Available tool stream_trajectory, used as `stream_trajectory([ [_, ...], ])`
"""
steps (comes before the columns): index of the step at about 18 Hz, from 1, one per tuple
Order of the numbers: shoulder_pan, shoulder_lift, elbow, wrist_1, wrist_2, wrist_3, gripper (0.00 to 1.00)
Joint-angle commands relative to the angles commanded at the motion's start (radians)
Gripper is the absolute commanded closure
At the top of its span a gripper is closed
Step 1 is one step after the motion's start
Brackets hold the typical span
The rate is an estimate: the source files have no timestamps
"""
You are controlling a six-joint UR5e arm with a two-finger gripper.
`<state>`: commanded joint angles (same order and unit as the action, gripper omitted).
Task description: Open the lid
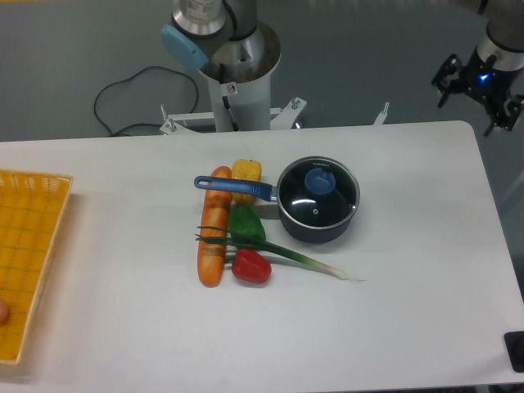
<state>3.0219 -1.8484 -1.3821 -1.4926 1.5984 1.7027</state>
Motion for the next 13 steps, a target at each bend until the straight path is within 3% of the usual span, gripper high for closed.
stream_trajectory([
  [13, -0.029, 0.002, -0.011, 0.003, -0.002, -0.002, 0.0],
])
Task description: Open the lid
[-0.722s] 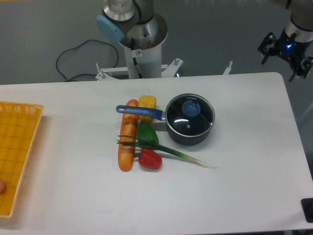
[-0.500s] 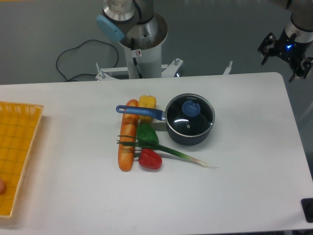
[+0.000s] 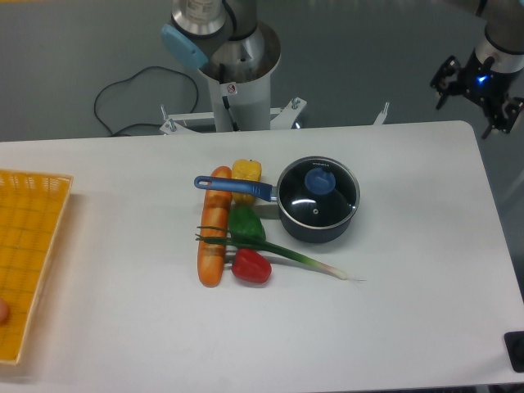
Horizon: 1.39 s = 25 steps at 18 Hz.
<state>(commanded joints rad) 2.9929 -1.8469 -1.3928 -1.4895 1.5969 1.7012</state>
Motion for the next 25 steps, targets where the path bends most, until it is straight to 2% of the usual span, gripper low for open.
stream_trajectory([
  [5, -0.023, 0.009, -0.063, 0.061, -0.021, -0.032, 0.0],
  [11, -0.043, 0.005, -0.072, 0.06, -0.009, -0.037, 0.0],
  [15, -0.061, 0.002, -0.112, 0.063, -0.014, -0.051, 0.0],
  [25, -0.097, 0.003, -0.132, 0.061, -0.021, -0.081, 0.0],
])
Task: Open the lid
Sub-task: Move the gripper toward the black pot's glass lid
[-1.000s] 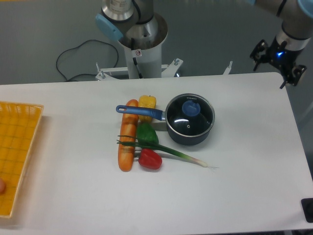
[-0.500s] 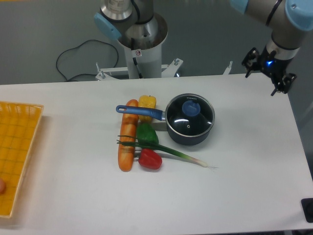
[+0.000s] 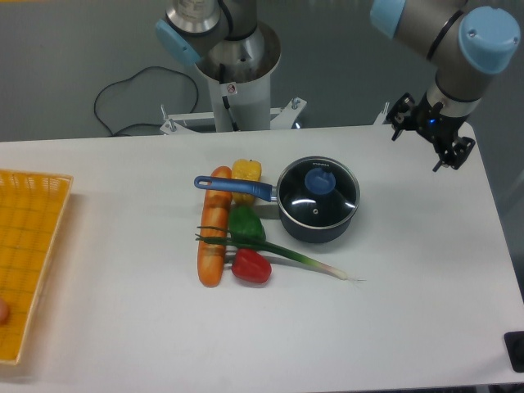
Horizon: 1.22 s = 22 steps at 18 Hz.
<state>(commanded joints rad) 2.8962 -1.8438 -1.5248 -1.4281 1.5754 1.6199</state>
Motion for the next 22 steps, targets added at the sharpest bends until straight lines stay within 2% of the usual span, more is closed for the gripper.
stream_trajectory([
  [6, -0.02, 0.0, 0.0, -0.008, 0.003, 0.0, 0.0],
  [14, -0.08, -0.009, -0.04, 0.005, 0.0, -0.054, 0.0],
  [19, -0.12, -0.005, -0.097, 0.104, -0.017, -0.122, 0.0],
  [22, -0.126, 0.0, -0.123, 0.127, -0.037, -0.173, 0.0],
])
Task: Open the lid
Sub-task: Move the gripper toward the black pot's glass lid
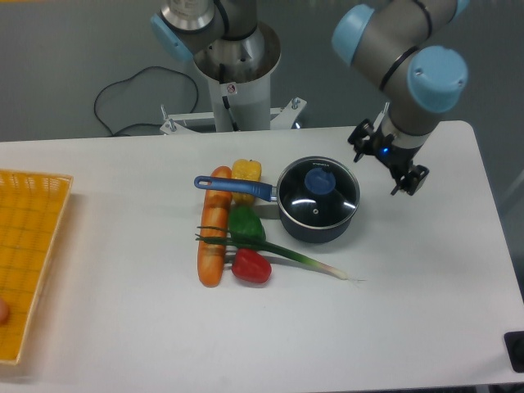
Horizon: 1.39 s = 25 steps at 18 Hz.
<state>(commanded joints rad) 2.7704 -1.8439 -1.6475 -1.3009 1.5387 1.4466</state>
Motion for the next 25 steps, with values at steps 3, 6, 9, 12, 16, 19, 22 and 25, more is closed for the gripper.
stream_trajectory([
  [3, 0.009, 0.017, -0.032, 0.003, -0.011, -0.003, 0.0],
  [6, 0.02, 0.064, -0.08, 0.003, -0.011, -0.003, 0.0],
  [9, 0.018, 0.119, -0.129, 0.003, -0.011, -0.006, 0.0],
  [12, 0.018, 0.147, -0.172, 0.04, -0.011, -0.012, 0.0],
  [16, 0.008, 0.155, -0.224, 0.144, -0.011, -0.08, 0.0],
  [19, 0.002, 0.153, -0.229, 0.149, -0.011, -0.103, 0.0],
  [22, 0.003, 0.161, -0.256, 0.167, -0.022, -0.103, 0.0],
  [25, 0.009, 0.17, -0.279, 0.176, -0.022, -0.098, 0.0],
])
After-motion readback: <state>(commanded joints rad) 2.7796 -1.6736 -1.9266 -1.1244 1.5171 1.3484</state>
